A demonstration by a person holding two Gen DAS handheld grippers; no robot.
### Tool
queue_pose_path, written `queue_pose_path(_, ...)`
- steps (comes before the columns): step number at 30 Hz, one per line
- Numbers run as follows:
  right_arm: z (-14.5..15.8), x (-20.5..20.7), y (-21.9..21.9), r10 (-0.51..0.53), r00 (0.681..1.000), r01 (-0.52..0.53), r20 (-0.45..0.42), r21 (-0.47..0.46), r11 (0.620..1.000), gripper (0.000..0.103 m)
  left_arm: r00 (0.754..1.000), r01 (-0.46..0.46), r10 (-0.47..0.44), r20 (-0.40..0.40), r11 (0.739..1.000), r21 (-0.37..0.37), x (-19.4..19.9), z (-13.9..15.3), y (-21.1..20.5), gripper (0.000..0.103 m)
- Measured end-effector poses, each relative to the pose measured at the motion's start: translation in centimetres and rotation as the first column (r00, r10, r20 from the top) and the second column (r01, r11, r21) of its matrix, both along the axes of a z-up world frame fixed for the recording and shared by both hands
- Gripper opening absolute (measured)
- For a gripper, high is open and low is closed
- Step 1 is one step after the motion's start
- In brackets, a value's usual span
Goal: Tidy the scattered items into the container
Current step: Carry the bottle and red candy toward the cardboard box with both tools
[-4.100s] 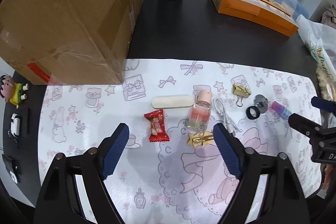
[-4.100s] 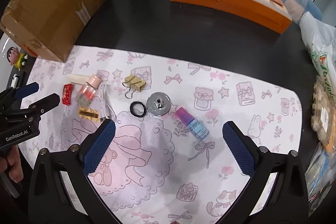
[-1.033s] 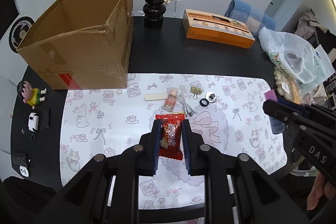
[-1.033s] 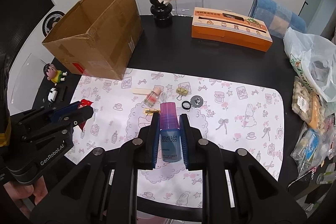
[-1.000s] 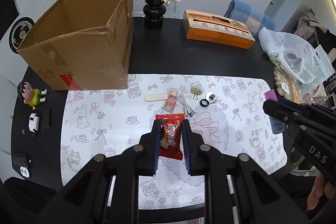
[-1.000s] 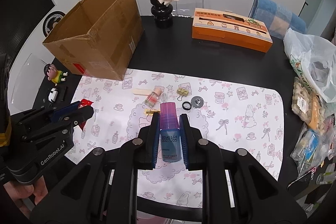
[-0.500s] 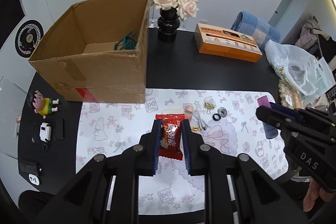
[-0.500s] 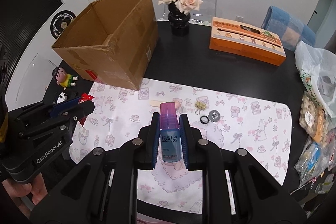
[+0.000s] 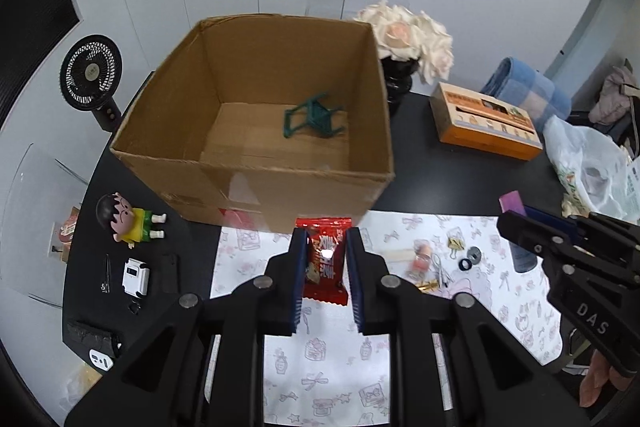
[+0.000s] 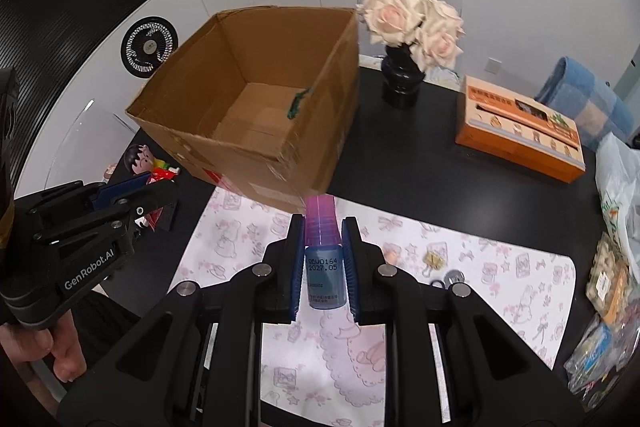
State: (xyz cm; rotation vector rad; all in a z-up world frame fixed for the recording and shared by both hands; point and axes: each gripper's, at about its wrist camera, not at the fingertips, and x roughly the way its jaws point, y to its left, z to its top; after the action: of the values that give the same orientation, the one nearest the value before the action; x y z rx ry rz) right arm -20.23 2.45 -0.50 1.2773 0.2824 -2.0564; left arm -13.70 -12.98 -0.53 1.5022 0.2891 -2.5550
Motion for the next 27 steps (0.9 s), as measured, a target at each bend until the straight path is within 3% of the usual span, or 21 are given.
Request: queue_pose_path(27, 1.7, -6.8, -15.2, 0.076, 0.997, -0.076, 0.010, 0.026, 0.997, 0.019, 0.993, -0.105, 0.105, 0.048, 0.994, 0.002, -7.8, 0.5, -12.2, 0.019)
